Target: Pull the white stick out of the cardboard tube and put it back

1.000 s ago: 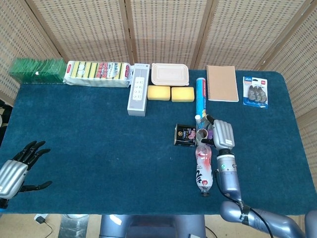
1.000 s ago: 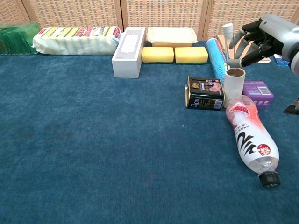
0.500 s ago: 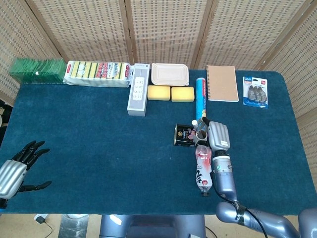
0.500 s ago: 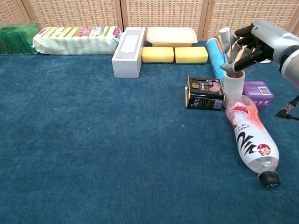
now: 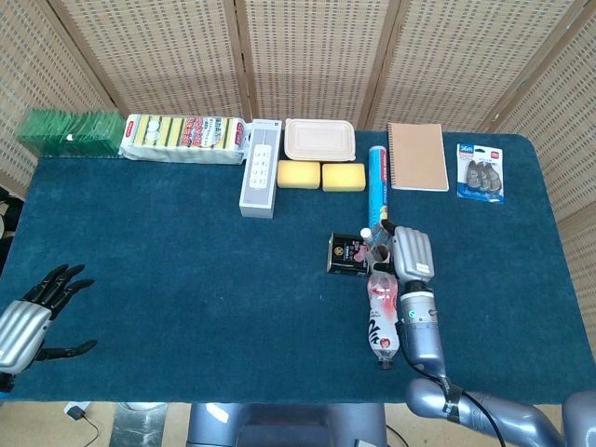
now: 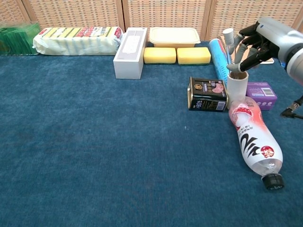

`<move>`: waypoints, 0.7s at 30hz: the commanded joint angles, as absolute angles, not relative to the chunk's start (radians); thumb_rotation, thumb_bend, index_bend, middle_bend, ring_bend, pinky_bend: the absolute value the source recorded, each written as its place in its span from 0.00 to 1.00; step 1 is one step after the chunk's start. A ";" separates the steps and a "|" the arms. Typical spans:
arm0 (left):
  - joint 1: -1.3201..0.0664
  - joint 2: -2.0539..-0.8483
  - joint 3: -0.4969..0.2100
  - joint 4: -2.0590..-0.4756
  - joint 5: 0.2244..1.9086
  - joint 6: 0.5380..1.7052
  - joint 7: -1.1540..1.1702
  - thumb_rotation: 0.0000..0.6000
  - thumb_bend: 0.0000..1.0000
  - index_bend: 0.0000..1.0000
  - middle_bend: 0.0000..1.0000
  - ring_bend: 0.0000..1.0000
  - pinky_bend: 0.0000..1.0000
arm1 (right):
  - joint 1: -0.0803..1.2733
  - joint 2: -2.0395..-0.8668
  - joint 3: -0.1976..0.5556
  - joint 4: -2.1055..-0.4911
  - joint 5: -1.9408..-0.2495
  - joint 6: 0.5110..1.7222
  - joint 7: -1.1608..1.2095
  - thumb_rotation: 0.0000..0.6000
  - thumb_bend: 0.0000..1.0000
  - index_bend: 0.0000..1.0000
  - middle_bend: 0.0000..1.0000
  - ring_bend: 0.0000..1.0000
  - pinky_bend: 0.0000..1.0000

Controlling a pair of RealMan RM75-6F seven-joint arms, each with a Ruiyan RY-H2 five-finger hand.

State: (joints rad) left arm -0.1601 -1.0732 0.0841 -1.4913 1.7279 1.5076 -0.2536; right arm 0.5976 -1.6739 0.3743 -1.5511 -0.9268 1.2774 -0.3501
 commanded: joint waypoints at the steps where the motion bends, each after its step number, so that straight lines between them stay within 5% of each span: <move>1: -0.160 -1.073 0.084 -1.492 1.728 1.507 -0.253 0.77 0.11 0.16 0.08 0.03 0.24 | 0.598 -1.672 0.375 -1.554 -0.924 1.279 -0.355 1.00 0.30 0.48 0.57 0.62 0.52; 21: -0.161 -1.072 0.084 -1.492 1.728 1.506 -0.254 0.77 0.11 0.16 0.08 0.03 0.24 | 0.602 -1.685 0.379 -1.559 -0.914 1.300 -0.380 1.00 0.30 0.56 0.65 0.71 0.57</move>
State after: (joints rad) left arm -0.1610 -1.0722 0.0845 -1.4916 1.7277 1.5057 -0.2543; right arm 0.6023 -1.6846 0.3788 -1.5596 -0.9143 1.3000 -0.3798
